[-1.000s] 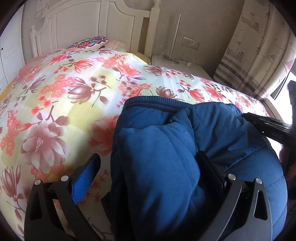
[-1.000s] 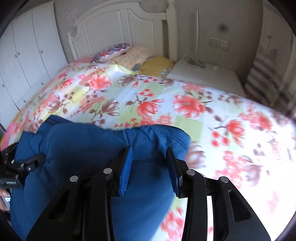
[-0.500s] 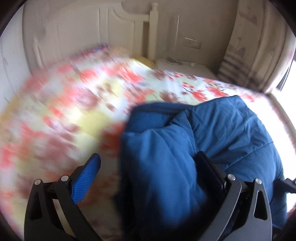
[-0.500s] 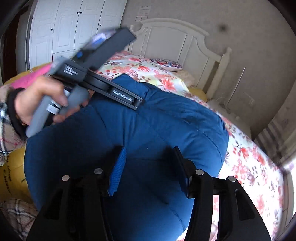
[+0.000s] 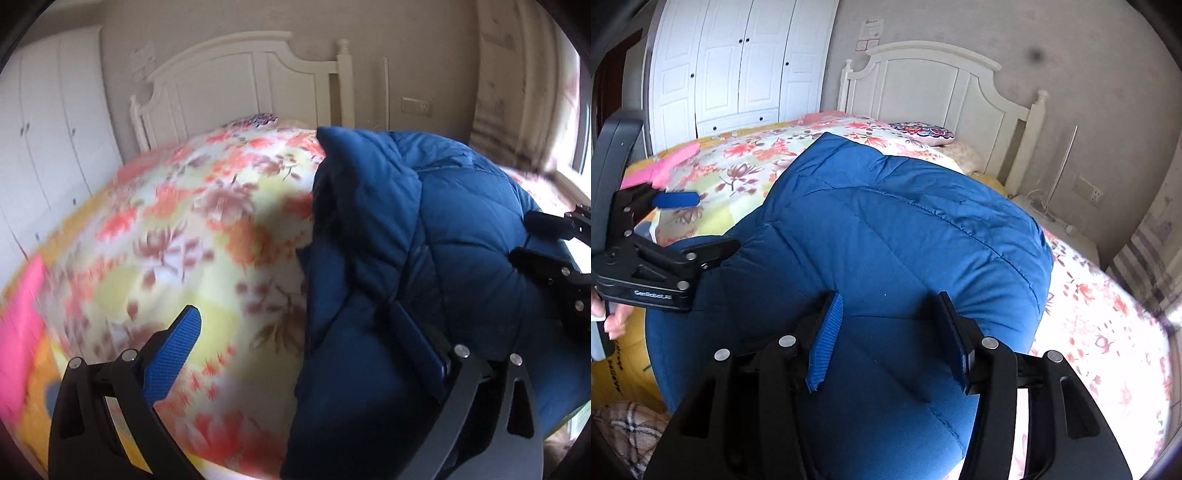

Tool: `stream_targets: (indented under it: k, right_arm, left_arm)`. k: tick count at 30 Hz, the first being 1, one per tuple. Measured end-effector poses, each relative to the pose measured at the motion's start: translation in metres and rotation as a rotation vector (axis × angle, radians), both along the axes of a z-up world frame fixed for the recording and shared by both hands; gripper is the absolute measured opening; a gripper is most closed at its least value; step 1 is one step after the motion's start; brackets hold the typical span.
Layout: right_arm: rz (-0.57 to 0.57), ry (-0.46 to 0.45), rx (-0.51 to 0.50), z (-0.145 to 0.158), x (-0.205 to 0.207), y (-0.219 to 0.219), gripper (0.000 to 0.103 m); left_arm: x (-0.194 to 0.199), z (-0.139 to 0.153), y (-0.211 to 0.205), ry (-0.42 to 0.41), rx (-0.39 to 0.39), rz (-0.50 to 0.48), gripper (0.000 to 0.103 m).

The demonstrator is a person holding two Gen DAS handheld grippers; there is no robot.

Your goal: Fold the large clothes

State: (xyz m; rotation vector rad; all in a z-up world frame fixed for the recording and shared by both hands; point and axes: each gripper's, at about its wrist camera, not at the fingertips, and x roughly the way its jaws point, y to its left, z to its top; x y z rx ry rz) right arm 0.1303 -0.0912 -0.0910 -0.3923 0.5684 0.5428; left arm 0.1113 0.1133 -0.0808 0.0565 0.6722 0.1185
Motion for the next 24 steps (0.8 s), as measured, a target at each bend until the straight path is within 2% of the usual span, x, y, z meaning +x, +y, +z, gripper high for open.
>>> stream_targets:
  k: [3,4,6,7,8,9,10,12,14,16,19,22,24]
  right_arm:
    - [-0.033,-0.027,-0.036,0.013,-0.016,0.008,0.05]
    - [-0.018,-0.041,-0.025,0.015,-0.022,0.008,0.05]
    - [0.048,-0.109,-0.003,0.02,-0.051,0.01,0.053]
    - [0.068,-0.138,-0.025,0.014,-0.062,0.012,0.057]
    - [0.078,-0.143,-0.055,0.007,-0.068,0.015,0.066]
    - [0.08,-0.144,-0.104,-0.009,-0.073,0.018,0.066]
    - [0.072,-0.174,-0.096,-0.019,-0.076,0.014,0.066]
    - [0.069,-0.144,-0.038,-0.023,-0.072,0.004,0.066]
    - [0.079,-0.109,-0.043,-0.017,-0.071,0.002,0.066]
    - [0.096,-0.101,-0.056,-0.004,-0.075,-0.002,0.066]
    - [0.067,-0.107,0.036,0.003,-0.079,-0.025,0.066]
    - [0.041,-0.024,0.127,-0.014,-0.064,-0.048,0.07]
    - [0.044,-0.026,0.139,-0.018,-0.066,-0.051,0.071]
  left_arm:
    - [-0.002,0.0,-0.003,-0.011,0.032,0.015,0.101]
    - [-0.003,0.001,-0.006,-0.017,0.061,0.014,0.101]
    - [-0.005,0.001,-0.008,-0.017,0.063,0.013,0.101]
    - [-0.005,0.001,-0.007,-0.016,0.052,0.013,0.101]
    - [-0.004,0.0,-0.005,-0.016,0.042,0.012,0.101]
    - [-0.002,-0.002,-0.005,-0.014,0.042,0.009,0.101]
    - [-0.002,-0.002,-0.007,-0.015,0.054,0.007,0.101]
    - [-0.005,-0.003,-0.012,-0.031,0.09,0.013,0.101]
    - [-0.007,-0.004,-0.014,-0.04,0.111,0.024,0.101]
    - [-0.006,-0.003,-0.011,-0.037,0.091,0.024,0.101]
    - [-0.006,-0.004,-0.008,-0.037,0.068,0.021,0.101]
    - [-0.008,-0.005,-0.01,-0.042,0.065,0.024,0.101]
    - [-0.008,-0.005,-0.011,-0.045,0.068,0.024,0.101]
